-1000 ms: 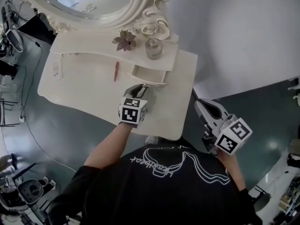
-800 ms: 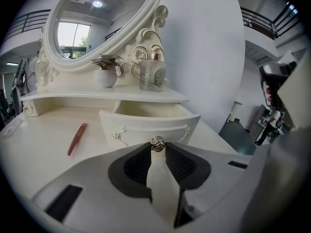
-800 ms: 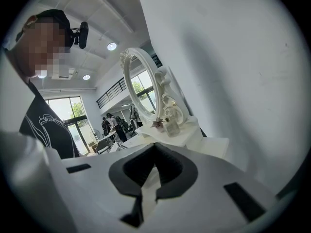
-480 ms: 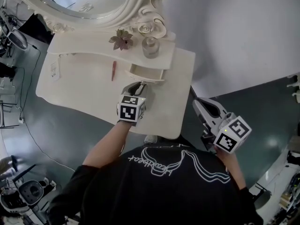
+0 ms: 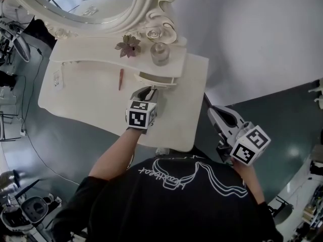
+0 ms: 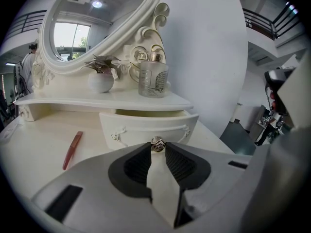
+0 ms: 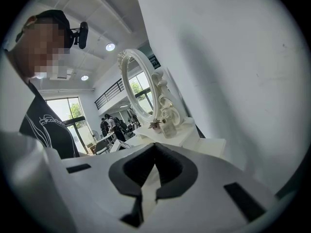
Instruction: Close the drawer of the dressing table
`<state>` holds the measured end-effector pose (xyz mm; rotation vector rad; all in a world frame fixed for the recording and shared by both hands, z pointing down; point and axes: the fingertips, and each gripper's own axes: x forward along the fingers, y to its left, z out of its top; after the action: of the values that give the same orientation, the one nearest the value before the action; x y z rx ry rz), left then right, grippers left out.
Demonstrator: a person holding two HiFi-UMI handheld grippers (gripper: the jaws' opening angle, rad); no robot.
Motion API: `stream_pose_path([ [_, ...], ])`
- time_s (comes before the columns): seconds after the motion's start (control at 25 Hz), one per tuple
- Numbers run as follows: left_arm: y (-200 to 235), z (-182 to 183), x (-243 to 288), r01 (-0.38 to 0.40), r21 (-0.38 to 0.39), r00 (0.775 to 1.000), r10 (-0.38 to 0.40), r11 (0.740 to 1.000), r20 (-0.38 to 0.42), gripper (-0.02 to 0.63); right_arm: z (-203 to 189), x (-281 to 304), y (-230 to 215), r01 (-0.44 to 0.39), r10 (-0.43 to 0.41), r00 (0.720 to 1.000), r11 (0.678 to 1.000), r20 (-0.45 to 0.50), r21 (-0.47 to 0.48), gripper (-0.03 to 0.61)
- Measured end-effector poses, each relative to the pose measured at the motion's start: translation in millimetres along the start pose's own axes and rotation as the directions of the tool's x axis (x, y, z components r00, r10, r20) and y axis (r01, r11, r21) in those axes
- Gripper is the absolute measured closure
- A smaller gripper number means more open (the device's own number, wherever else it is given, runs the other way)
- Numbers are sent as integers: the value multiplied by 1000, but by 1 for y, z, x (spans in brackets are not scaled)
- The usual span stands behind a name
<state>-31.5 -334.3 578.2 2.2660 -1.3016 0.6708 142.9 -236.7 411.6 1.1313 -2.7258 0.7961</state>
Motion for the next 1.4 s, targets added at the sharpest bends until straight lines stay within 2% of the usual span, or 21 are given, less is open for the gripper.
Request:
stream_pose_path([
  [0.36,2,10,13,11,3,1000,-11,1000,5,518,3,2,-12,8,-10,1000,999,25,45,574],
  [1.4,7,25,40,16,0,1000,-16,1000,3,520,8,2,-30,43,-45,998,998,40,56,574],
])
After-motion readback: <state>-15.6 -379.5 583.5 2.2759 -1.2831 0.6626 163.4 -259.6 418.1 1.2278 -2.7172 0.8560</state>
